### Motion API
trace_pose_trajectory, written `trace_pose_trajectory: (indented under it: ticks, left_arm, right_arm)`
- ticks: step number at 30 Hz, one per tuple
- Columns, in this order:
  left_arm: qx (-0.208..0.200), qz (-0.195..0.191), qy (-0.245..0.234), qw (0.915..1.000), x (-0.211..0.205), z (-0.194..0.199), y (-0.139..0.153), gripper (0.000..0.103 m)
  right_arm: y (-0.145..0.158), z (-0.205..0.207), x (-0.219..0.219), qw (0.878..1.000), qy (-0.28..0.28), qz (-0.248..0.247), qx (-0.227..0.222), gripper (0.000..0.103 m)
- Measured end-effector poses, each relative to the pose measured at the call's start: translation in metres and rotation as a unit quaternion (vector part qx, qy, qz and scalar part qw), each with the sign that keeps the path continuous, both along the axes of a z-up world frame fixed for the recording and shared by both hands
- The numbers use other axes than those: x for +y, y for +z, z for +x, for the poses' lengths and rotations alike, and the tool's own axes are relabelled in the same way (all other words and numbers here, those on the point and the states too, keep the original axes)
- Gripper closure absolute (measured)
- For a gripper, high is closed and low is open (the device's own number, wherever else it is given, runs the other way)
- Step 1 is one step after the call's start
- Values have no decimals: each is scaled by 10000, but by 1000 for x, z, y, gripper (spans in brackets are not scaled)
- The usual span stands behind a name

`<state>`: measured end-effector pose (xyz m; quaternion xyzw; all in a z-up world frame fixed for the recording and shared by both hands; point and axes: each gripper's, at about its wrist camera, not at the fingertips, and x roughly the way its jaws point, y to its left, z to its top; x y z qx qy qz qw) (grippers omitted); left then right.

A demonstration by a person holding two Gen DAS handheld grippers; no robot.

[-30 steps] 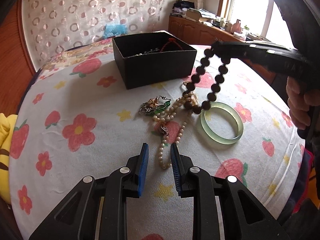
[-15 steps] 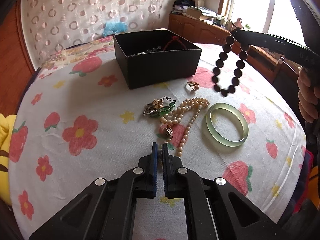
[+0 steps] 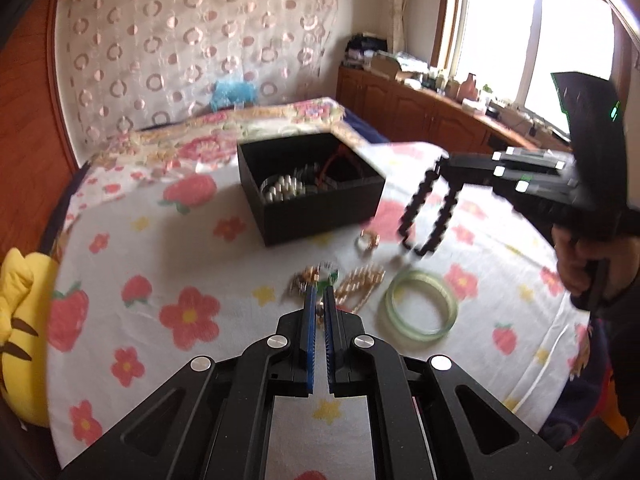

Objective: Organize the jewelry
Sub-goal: 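Grasp and lift the long pearl necklace with the left tool while the right holds the bead bracelet, then lower pearl necklace and bead bracelet into the black box and open both tools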

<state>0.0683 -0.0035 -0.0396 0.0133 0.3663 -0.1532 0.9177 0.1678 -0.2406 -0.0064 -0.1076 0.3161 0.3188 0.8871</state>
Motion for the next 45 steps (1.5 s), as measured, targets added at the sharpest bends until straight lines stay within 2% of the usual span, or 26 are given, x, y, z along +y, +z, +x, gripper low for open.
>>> trace_pose_trajectory:
  ticks: [5,20,45]
  left_arm:
    - [-310,-94,0,9995,1,0,28,100]
    - [-1144,114,53,9934,-4,8,105,100]
    - [-1684,228,285,9850,-2,33,165,100]
  right_arm:
    - [0,0,-1,10000,-1,7,-8,86]
    - [23,5,3,9998,12,157,-154,86]
    - [56,22,8,9987,31,329,-390,86]
